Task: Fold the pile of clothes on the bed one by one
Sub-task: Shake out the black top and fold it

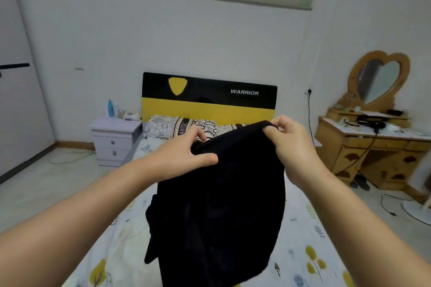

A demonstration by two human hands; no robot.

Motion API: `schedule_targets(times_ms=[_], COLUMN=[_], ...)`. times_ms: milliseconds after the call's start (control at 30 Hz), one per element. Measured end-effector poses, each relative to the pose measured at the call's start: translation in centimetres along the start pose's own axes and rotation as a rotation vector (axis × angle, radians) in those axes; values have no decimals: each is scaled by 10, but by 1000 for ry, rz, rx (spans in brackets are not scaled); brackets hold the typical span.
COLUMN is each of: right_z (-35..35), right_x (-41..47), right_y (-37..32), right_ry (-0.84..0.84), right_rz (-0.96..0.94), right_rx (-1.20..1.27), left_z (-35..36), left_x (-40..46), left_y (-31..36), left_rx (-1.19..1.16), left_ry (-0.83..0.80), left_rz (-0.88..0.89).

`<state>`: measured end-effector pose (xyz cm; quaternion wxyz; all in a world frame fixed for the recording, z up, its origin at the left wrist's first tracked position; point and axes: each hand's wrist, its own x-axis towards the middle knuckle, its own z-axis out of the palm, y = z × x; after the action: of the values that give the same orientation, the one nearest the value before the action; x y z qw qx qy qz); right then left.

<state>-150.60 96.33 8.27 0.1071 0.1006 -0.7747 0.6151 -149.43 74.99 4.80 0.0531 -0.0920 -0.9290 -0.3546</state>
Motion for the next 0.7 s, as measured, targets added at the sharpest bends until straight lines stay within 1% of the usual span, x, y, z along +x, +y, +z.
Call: schedule_targets(times_ms=[33,67,100,133,167,233,367,433,533,600,700], right_z=[-1,-3,-5,-8,-12,-19,-25,-27,-33,-38,-42], right_x=[6,12,17,21,25,29,24,23,23,22,12], right_y=[-9,-18,-27,-35,-42,-51,-46,-35,-14,3,33], right_ry=[25,59,101,138,166,187,158,158,171,154,53], right_rz=[-45,-91,-133,-167,-192,-230,-286,-286,-250,-220,-148], right_rx=[-37,-68,-96,-119,-141,-192,-302,-332,-390,-437,-456], left_z=[4,8,13,17,18,20,17,14,6,2,0], left_x=[-1,-1,0,0,1,1,5,9,16,17,17], left_y=[-2,-6,-11,-16,-22,-33,-46,-46,-41,-33,-18], left_rx=[173,329,420,446,431,355,268,165,-162,-404,-794], left_ry=[-3,33,92,151,192,221,319,355,350,291,152], left_rz=[20,47,67,67,50,6,-14,-52,-167,-234,-280])
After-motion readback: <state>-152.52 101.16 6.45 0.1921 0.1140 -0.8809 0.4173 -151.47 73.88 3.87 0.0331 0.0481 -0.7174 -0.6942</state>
